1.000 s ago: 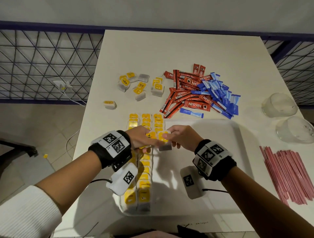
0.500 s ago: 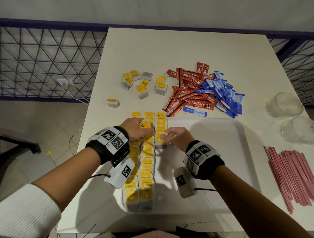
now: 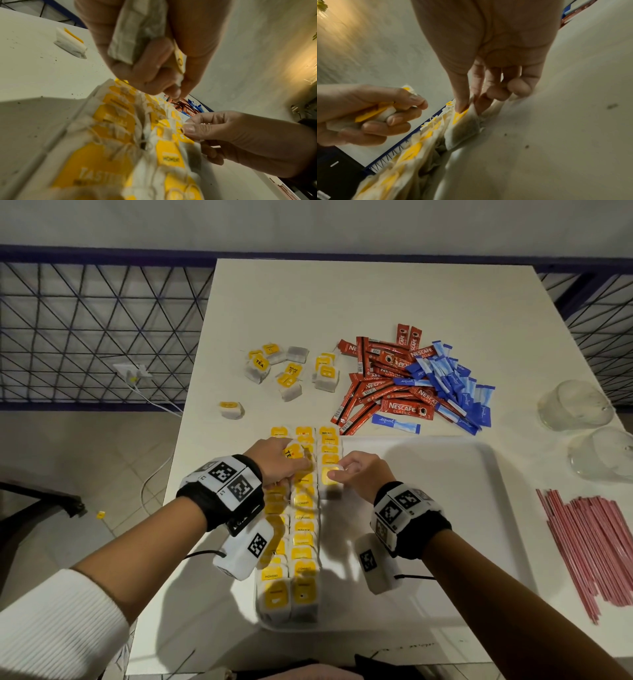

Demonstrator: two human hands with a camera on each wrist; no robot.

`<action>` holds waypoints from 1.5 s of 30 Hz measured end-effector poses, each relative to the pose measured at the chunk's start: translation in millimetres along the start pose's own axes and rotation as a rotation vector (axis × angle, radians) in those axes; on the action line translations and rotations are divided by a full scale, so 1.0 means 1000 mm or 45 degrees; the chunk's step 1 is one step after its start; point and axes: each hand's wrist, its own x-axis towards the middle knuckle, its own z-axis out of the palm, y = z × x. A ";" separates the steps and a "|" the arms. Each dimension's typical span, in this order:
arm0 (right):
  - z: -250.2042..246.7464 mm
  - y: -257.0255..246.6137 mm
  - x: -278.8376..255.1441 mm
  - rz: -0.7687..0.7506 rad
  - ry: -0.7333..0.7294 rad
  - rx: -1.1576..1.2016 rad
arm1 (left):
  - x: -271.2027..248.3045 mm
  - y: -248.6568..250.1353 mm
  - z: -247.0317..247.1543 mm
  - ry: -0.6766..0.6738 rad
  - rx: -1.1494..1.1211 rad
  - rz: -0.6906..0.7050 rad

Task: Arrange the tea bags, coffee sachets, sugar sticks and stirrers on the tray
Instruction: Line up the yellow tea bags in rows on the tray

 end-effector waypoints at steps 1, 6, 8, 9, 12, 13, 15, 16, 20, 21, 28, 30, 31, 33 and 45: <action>0.000 0.000 0.000 0.016 0.003 -0.010 | 0.000 -0.001 -0.001 -0.004 -0.007 0.002; -0.009 -0.005 -0.006 0.031 0.073 0.036 | 0.001 -0.002 -0.004 -0.091 -0.160 0.017; -0.014 -0.008 -0.011 -0.024 0.102 0.060 | 0.000 0.000 -0.005 -0.151 -0.347 -0.023; -0.017 -0.009 -0.013 -0.060 0.094 0.092 | 0.000 0.003 -0.005 -0.175 -0.432 -0.048; -0.018 -0.022 -0.022 -0.137 0.008 0.208 | -0.003 0.012 -0.007 -0.259 -0.626 -0.096; -0.017 -0.027 -0.025 -0.147 -0.035 0.241 | -0.002 0.013 -0.007 -0.310 -0.696 -0.088; -0.013 -0.037 -0.030 -0.152 -0.119 0.289 | 0.000 0.013 -0.007 -0.375 -0.816 -0.060; -0.011 -0.041 -0.032 -0.143 -0.146 0.294 | 0.000 0.014 -0.007 -0.372 -0.852 -0.065; 0.002 -0.052 -0.033 -0.053 -0.145 0.306 | 0.000 0.019 -0.002 -0.321 -1.036 -0.056; 0.006 -0.053 -0.032 -0.024 -0.145 0.322 | 0.000 0.019 -0.002 -0.295 -1.094 -0.068; 0.018 -0.052 -0.026 -0.006 -0.127 0.503 | -0.009 0.015 -0.005 -0.418 -1.434 -0.143; 0.018 -0.050 -0.026 -0.037 -0.097 0.459 | -0.010 0.012 -0.007 -0.494 -1.447 -0.120; 0.016 -0.050 -0.027 -0.046 -0.085 0.438 | -0.009 0.009 -0.007 -0.504 -1.403 -0.102; 0.011 -0.049 -0.028 -0.052 -0.078 0.414 | -0.007 0.003 -0.006 -0.431 -1.223 -0.080; -0.011 -0.027 -0.034 -0.151 -0.119 0.298 | -0.004 -0.008 -0.001 -0.337 -0.911 0.051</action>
